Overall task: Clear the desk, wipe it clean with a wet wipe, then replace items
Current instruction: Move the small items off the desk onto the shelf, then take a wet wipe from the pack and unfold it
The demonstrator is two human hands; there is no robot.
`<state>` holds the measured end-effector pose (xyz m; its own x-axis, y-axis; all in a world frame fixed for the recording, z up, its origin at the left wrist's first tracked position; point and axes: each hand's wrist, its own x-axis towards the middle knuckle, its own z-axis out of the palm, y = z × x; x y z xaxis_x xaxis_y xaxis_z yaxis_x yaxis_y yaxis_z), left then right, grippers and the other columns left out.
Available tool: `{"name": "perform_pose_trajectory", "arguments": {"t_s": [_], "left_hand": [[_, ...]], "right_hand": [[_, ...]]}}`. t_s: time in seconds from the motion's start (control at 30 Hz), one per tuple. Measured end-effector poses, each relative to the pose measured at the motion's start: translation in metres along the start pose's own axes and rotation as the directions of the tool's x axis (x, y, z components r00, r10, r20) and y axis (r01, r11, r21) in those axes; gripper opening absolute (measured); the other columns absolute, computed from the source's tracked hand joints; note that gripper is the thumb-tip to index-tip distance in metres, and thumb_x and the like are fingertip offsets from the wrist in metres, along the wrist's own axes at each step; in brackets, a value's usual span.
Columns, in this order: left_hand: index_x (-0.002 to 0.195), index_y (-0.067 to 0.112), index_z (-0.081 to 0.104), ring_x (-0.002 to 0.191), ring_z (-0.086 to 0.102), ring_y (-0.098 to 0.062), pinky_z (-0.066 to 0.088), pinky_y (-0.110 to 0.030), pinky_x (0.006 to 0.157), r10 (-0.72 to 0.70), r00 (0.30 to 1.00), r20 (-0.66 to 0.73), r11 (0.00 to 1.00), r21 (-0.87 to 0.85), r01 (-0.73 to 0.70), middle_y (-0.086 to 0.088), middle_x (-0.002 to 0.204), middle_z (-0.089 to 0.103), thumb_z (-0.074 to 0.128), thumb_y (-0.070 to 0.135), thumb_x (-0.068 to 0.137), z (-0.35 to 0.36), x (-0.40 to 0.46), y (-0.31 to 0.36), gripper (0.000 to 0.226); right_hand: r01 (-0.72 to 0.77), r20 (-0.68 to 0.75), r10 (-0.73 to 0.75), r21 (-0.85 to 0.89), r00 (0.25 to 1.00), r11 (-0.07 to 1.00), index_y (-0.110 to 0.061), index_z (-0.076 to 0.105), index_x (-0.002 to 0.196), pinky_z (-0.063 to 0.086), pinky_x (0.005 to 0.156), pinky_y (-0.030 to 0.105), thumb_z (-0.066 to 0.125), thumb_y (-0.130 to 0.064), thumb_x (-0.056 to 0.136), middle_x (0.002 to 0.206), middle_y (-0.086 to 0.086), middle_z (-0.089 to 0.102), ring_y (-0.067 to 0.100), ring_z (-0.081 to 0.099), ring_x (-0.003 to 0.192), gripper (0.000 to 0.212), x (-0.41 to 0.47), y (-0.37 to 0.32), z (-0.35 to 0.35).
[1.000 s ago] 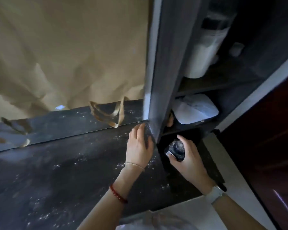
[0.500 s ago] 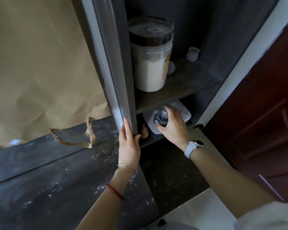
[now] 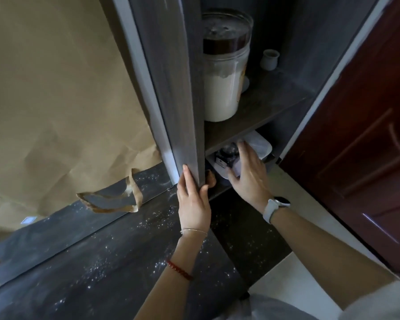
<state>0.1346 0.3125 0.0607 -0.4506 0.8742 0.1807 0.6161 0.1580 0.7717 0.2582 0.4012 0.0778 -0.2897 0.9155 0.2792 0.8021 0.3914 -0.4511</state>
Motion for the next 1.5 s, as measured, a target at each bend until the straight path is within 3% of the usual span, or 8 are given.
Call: {"name": "perform_pose_trajectory", "arguments": {"t_s": [0.13,0.23,0.4,0.5,0.6,1.0,1.27,1.5], "left_hand": [[0.144,0.009,0.011,0.130,0.029,-0.036,0.028,-0.045,0.107,-0.257,0.960,0.110,0.958,-0.105,0.268,-0.022,0.142,0.028,0.044,0.016,0.093,0.022,-0.031,0.001,0.062],[0.145,0.010,0.006,0.133,0.024,-0.035,0.026,-0.045,0.107,-0.394,0.873,0.287,0.917,0.062,0.394,-0.018,0.146,0.022,0.049,0.021,0.090,0.045,-0.074,0.016,0.070],[0.141,0.016,0.026,0.131,0.028,-0.027,0.028,-0.042,0.106,-0.173,0.793,0.584,0.964,0.265,0.015,-0.008,0.146,0.028,0.043,0.027,0.092,0.101,-0.129,0.063,0.053],[0.132,0.018,0.042,0.124,0.040,-0.023,0.034,-0.038,0.101,0.029,0.671,0.741,0.887,0.290,-0.359,-0.005,0.138,0.042,0.041,0.028,0.092,0.149,-0.164,0.103,0.041],[0.128,0.014,0.046,0.118,0.046,-0.026,0.038,-0.036,0.097,0.122,0.544,0.830,0.798,0.243,-0.551,-0.008,0.131,0.049,0.041,0.025,0.092,0.199,-0.206,0.147,0.038],[0.123,0.013,0.054,0.113,0.049,-0.026,0.041,-0.036,0.094,0.290,-0.017,0.957,0.615,-0.200,-0.763,-0.010,0.126,0.055,0.039,0.021,0.092,0.386,-0.471,0.333,0.035],[0.115,0.011,0.059,0.107,0.051,-0.030,0.043,-0.037,0.087,0.259,-0.196,0.946,0.425,-0.294,-0.856,-0.013,0.116,0.059,0.040,0.021,0.092,0.502,-0.560,0.401,0.031],[0.100,0.012,0.061,0.101,0.053,-0.030,0.043,-0.036,0.079,0.241,-0.346,0.907,0.292,-0.408,-0.865,-0.012,0.109,0.060,0.041,0.022,0.090,0.631,-0.647,0.491,0.025]], "right_hand": [[-0.185,-0.004,0.186,0.079,0.983,0.980,-0.008,0.030,0.140,0.035,0.106,0.050,0.042,-0.030,0.089,0.144,0.017,0.037,0.031,0.033,0.134,0.056,-0.075,0.027,-0.013],[-0.417,0.061,0.414,0.039,0.908,0.908,-0.008,0.042,0.134,0.031,0.108,0.052,0.034,-0.036,0.091,0.140,0.015,0.043,0.031,0.035,0.133,0.051,-0.145,0.067,-0.027],[-0.672,-0.013,0.671,-0.027,0.741,0.740,-0.007,0.057,0.119,0.029,0.105,0.052,0.032,-0.031,0.087,0.125,0.014,0.058,0.032,0.043,0.127,0.046,-0.255,0.133,-0.076],[-0.798,-0.089,0.796,0.020,0.599,0.602,-0.007,0.059,0.115,0.032,0.103,0.050,0.038,-0.024,0.087,0.120,0.013,0.061,0.033,0.045,0.124,0.039,-0.318,0.172,-0.116],[-0.868,-0.124,0.873,0.107,0.472,0.484,-0.006,0.062,0.111,0.040,0.097,0.045,0.037,-0.029,0.086,0.113,0.015,0.063,0.034,0.051,0.116,0.042,-0.380,0.211,-0.154],[-0.943,-0.300,0.950,0.333,-0.083,0.023,-0.001,0.064,0.105,0.045,0.085,0.045,0.043,-0.020,0.086,0.103,0.019,0.067,0.039,0.058,0.098,0.034,-0.629,0.343,-0.296],[-0.863,-0.261,0.907,0.471,-0.332,-0.180,-0.002,0.065,0.102,0.045,0.088,0.045,0.035,-0.036,0.083,0.102,0.019,0.066,0.038,0.060,0.097,0.049,-0.717,0.433,-0.330],[-0.809,-0.152,0.885,0.495,-0.440,-0.318,-0.003,0.059,0.112,0.037,0.096,0.038,0.049,-0.010,0.090,0.113,0.018,0.061,0.034,0.054,0.109,0.026,-0.781,0.562,-0.383]]}}
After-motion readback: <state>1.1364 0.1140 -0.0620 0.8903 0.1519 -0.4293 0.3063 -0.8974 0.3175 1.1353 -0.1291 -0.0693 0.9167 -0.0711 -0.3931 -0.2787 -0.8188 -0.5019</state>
